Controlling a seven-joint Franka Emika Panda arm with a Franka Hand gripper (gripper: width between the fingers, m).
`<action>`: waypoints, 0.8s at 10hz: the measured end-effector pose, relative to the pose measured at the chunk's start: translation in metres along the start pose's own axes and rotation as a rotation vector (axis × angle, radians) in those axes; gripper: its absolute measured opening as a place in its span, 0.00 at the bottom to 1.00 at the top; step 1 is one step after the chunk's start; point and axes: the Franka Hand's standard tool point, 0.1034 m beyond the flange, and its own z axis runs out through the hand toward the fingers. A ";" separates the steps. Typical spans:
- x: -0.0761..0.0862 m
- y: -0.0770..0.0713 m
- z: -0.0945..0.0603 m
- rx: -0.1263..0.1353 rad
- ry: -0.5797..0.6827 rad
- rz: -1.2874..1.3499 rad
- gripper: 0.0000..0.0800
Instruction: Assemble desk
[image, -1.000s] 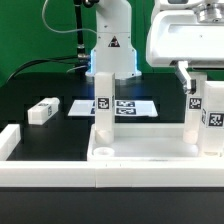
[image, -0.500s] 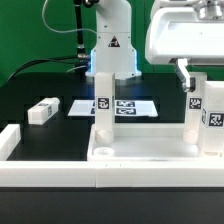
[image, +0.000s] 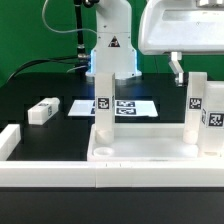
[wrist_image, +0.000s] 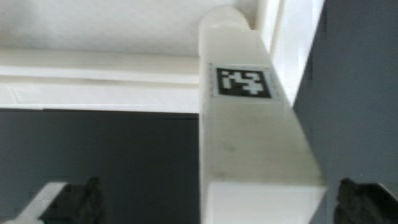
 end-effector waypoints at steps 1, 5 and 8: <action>0.001 0.000 -0.002 0.003 -0.091 0.019 0.81; 0.013 0.000 0.002 0.005 -0.232 0.087 0.81; 0.008 -0.012 0.011 -0.002 -0.236 0.130 0.81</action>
Offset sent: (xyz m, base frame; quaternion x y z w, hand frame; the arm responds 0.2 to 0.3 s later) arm 0.0109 0.0161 -0.0043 0.0838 -0.1657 0.0918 0.9783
